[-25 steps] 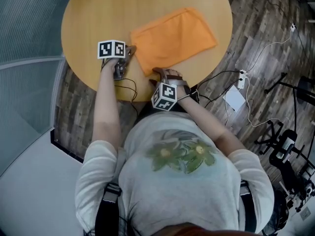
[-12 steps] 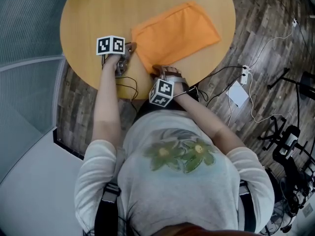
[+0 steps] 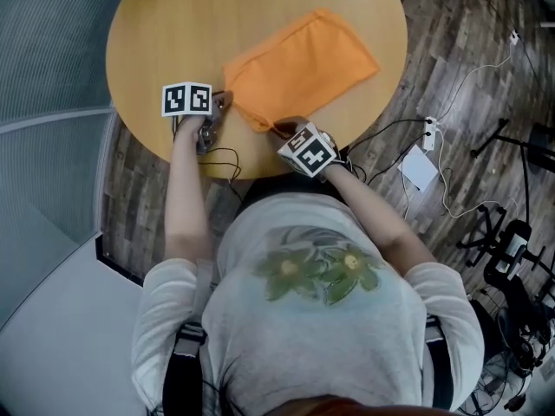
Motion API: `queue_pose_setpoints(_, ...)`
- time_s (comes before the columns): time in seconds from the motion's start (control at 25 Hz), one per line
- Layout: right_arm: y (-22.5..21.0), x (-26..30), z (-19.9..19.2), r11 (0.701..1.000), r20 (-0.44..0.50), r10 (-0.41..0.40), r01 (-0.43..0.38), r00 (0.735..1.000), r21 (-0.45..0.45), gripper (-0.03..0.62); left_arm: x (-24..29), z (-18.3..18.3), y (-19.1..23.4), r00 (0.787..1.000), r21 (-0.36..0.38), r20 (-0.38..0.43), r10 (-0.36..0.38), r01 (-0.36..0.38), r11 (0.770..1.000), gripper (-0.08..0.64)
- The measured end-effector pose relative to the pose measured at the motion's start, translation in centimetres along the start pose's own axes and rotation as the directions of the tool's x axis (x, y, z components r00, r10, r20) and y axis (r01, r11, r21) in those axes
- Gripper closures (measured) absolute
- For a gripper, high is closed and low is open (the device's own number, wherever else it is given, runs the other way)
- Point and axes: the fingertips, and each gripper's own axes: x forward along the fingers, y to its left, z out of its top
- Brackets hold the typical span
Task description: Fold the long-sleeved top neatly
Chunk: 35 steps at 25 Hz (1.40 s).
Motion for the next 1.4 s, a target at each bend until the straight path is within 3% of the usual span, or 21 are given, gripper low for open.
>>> queue_pose_setpoints(0.24,0.1,-4.1,0.9,0.981,0.131,0.083,-0.104,0.988,0.162,0.552,-2.5,-0.7,-2.7,0.982,-0.192,0.169,-0.087,0.120,0.974,0.514)
queue_pose_setpoints(0.4,-0.8,-6.2,1.9,0.963,0.199,0.103,-0.147,0.975,0.226,0.552,-2.9,0.0,-4.0,0.971,-0.249,0.220,-0.088,0.143,0.958,0.514)
queue_pose_setpoints(0.76,-4.6,-10.6,4.9,0.911,0.356,0.104,-0.233,0.929,0.341,0.552,-3.7,5.0,-8.4,0.948,-0.236,0.293,-0.128,0.201,0.951,0.514)
queue_pose_setpoints(1.0,-9.0,-14.5,6.0,0.853,0.453,0.077,-0.294,0.888,0.431,0.552,-2.9,9.5,-12.8,0.916,-0.268,0.355,-0.185,0.289,0.919,0.514)
queue_pose_setpoints(1.4,-19.0,-21.3,4.5,0.736,0.559,-0.038,-0.355,0.828,0.577,0.552,3.5,16.7,-21.5,0.920,-0.223,0.326,-0.216,0.297,0.928,0.514)
